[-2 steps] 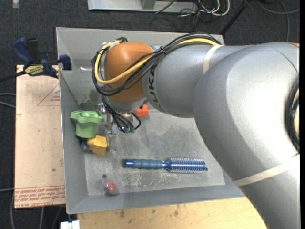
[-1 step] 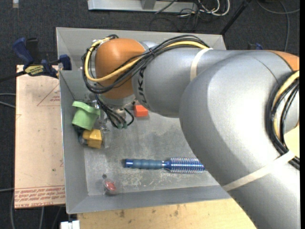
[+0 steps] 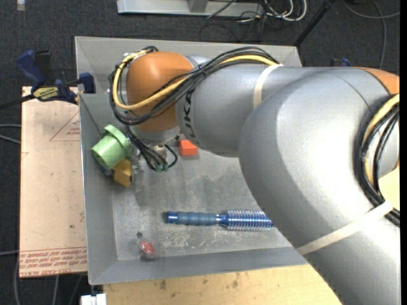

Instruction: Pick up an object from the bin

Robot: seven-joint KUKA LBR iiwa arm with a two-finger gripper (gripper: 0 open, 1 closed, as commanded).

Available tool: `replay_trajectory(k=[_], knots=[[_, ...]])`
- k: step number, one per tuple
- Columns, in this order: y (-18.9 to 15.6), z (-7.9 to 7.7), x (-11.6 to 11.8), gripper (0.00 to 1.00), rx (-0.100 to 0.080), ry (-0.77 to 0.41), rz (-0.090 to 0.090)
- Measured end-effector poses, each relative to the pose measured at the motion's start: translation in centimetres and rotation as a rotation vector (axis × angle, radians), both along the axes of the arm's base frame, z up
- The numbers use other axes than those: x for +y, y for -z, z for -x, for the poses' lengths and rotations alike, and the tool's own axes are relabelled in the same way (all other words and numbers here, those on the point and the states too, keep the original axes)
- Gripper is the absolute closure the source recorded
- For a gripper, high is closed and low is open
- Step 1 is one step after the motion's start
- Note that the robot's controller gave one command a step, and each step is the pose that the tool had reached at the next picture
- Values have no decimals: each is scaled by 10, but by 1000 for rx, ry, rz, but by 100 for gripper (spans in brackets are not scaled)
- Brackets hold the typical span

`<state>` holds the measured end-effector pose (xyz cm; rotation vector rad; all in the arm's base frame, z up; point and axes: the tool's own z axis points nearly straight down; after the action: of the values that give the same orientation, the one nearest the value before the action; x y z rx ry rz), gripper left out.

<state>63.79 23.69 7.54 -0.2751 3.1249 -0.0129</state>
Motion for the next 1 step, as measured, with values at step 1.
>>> replay_trajectory(k=[1], knots=[[-12, 5, 5, 100, 0, -7, -6]])
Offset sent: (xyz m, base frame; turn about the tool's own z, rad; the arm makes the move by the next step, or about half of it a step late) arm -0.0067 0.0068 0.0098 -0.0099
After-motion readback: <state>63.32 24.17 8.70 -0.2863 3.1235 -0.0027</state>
